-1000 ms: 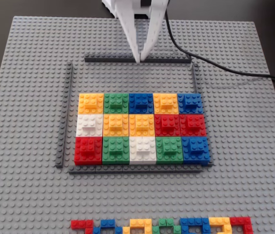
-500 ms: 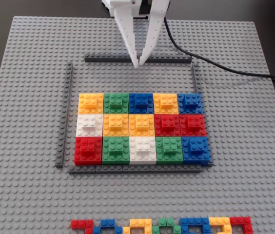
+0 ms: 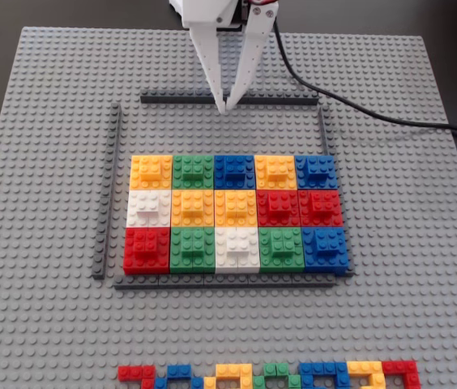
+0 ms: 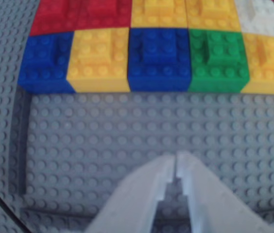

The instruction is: Grab the cube and place it into the grid

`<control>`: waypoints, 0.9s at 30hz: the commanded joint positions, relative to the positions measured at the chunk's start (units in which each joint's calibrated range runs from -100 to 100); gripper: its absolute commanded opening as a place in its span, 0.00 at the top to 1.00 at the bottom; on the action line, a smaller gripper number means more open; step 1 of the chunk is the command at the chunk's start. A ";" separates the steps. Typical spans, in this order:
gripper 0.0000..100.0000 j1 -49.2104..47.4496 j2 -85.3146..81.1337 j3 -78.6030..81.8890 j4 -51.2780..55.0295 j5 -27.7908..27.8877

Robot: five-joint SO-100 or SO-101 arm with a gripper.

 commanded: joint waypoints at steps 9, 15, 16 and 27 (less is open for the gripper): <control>1.00 0.59 -2.04 0.53 4.61 -0.78; 1.00 0.59 -2.04 0.53 5.34 -0.93; 1.00 0.59 -2.04 0.53 5.44 -0.98; 1.00 0.37 -2.04 0.53 5.59 -1.42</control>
